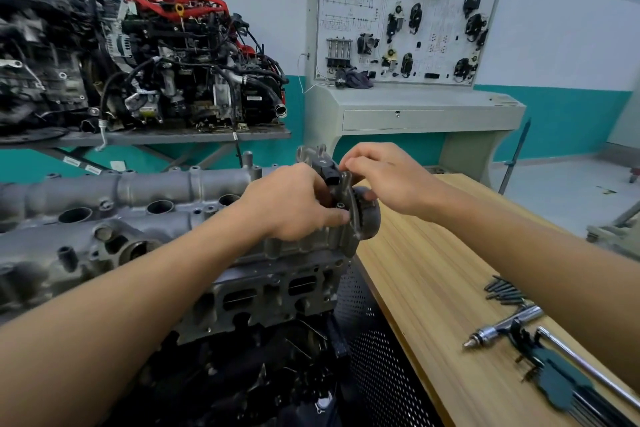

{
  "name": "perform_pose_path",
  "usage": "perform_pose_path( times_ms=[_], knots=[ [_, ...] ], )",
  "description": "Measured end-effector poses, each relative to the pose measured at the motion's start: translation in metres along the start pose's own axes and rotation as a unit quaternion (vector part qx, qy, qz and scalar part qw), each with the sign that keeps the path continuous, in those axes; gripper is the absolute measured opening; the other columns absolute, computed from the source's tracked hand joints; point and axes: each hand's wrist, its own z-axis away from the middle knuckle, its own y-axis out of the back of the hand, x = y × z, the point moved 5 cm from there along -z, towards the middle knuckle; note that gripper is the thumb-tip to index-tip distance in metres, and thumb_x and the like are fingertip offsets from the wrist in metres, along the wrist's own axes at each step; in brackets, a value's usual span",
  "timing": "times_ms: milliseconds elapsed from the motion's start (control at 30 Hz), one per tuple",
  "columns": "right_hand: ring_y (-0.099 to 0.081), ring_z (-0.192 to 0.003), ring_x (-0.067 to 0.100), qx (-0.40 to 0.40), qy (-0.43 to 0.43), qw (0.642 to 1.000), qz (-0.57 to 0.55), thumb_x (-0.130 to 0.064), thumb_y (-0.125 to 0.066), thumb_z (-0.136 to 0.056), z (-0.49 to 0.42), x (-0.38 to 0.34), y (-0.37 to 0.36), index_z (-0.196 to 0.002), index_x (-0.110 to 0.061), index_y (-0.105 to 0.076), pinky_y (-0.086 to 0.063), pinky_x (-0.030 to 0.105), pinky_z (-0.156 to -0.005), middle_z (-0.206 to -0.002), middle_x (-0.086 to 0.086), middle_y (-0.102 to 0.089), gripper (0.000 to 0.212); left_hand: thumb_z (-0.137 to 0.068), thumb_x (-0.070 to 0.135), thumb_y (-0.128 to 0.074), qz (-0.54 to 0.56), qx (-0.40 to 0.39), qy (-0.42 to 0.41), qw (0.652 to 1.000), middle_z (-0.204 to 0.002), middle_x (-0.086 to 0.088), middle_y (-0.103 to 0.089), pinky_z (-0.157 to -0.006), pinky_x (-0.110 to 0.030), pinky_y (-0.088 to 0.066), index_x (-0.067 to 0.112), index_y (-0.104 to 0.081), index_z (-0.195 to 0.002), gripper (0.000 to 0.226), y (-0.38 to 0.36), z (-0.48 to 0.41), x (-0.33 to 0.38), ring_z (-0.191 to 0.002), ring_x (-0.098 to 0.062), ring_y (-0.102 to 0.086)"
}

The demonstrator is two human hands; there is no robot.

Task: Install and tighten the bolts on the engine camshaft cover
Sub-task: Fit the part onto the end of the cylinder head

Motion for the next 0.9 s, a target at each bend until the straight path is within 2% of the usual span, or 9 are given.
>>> perform_pose_path(
  times_ms=[100, 167, 233, 400, 500, 533, 600, 767, 900],
  knots=[
    [-0.064, -0.097, 0.015, 0.003, 0.005, 1.000, 0.011, -0.027, -0.048, -0.101, 0.004, -0.001, -0.001, -0.098, -0.019, -0.067, -0.052, 0.046, -0.092, -0.095, -0.004, -0.068, 0.022, -0.074, 0.066, -0.073, 0.013, 0.083, 0.026, 0.996, -0.060, 0.018, -0.063, -0.053, -0.025, -0.035, 0.039, -0.069, -0.066, 0.029, -0.001, 0.002, -0.003, -0.065, 0.003, -0.054],
    [-0.064, -0.097, 0.017, 0.007, 0.002, 1.000, 0.005, -0.031, -0.047, -0.102, 0.005, -0.002, -0.001, -0.094, -0.020, -0.067, -0.052, 0.049, -0.092, -0.094, -0.002, -0.068, 0.024, -0.075, 0.062, -0.076, 0.034, 0.094, 0.034, 0.994, -0.051, 0.023, -0.059, -0.052, -0.024, -0.033, 0.041, -0.065, -0.060, 0.028, -0.002, 0.001, -0.002, -0.062, 0.004, -0.053],
    [-0.064, -0.097, 0.019, 0.009, -0.002, 1.000, 0.002, -0.034, -0.045, -0.103, 0.005, -0.003, -0.002, -0.094, -0.020, -0.067, -0.051, 0.050, -0.092, -0.094, -0.001, -0.068, 0.027, -0.078, 0.057, -0.076, 0.045, 0.078, 0.029, 0.996, -0.050, 0.030, -0.057, -0.053, -0.025, -0.035, 0.042, -0.064, -0.059, 0.027, -0.002, 0.001, -0.001, -0.062, 0.003, -0.053],
    [-0.064, -0.096, 0.026, 0.009, -0.003, 1.000, 0.017, -0.035, -0.047, -0.102, 0.003, -0.002, -0.006, -0.098, -0.012, -0.068, -0.050, 0.053, -0.093, -0.099, 0.010, -0.070, 0.031, -0.084, 0.050, -0.073, 0.049, 0.052, 0.012, 0.997, -0.070, 0.019, -0.065, -0.068, -0.033, -0.051, 0.040, -0.068, -0.073, 0.016, -0.002, 0.002, 0.002, -0.072, -0.005, -0.060],
    [-0.061, -0.104, 0.014, 0.009, 0.085, 0.994, 0.075, -0.025, -0.066, -0.092, 0.008, -0.005, -0.002, -0.099, -0.019, -0.070, -0.049, 0.031, -0.095, -0.109, -0.003, -0.067, 0.011, -0.083, 0.042, -0.076, 0.074, 0.048, -0.003, 0.996, -0.055, 0.025, -0.061, -0.064, -0.032, -0.049, 0.038, -0.076, -0.079, 0.006, 0.000, 0.002, 0.002, -0.061, -0.003, -0.054],
    [-0.055, -0.114, 0.012, 0.001, 0.139, 0.983, 0.119, -0.022, -0.070, -0.088, 0.012, -0.009, 0.000, -0.099, -0.021, -0.071, -0.042, 0.023, -0.098, -0.119, -0.004, -0.063, 0.012, -0.083, 0.038, -0.078, 0.086, 0.046, -0.008, 0.995, -0.053, 0.024, -0.060, -0.065, -0.032, -0.049, 0.039, -0.076, -0.076, 0.007, 0.001, 0.001, 0.001, -0.060, -0.004, -0.053],
    [-0.040, -0.131, 0.012, -0.033, 0.234, 0.952, 0.193, -0.021, -0.074, -0.084, 0.019, -0.019, 0.000, -0.094, -0.025, -0.074, -0.027, 0.020, -0.107, -0.138, -0.004, -0.052, 0.011, -0.083, 0.031, -0.078, 0.096, 0.052, -0.011, 0.994, -0.056, 0.019, -0.060, -0.066, -0.031, -0.049, 0.039, -0.072, -0.068, 0.018, 0.005, 0.001, -0.002, -0.061, -0.010, -0.055],
    [-0.017, -0.143, 0.017, -0.149, 0.273, 0.878, 0.365, -0.032, -0.072, -0.086, 0.013, -0.029, -0.015, -0.094, -0.034, -0.077, -0.022, 0.037, -0.118, -0.157, -0.002, -0.032, 0.010, -0.085, 0.016, -0.071, 0.110, 0.076, -0.005, 0.991, -0.078, 0.000, -0.075, -0.072, -0.029, -0.051, 0.026, -0.080, -0.082, 0.014, 0.012, 0.001, -0.008, -0.076, -0.018, -0.065],
    [-0.015, -0.142, 0.013, -0.189, 0.240, 0.888, 0.344, -0.027, -0.069, -0.090, 0.003, -0.031, -0.020, -0.097, -0.035, -0.076, -0.022, 0.038, -0.118, -0.161, -0.003, -0.025, 0.013, -0.087, 0.015, -0.071, 0.152, 0.092, 0.022, 0.984, -0.061, 0.014, -0.061, -0.046, -0.009, -0.035, 0.028, -0.074, -0.083, 0.014, 0.014, 0.003, -0.020, -0.050, 0.004, -0.055]
  ],
)
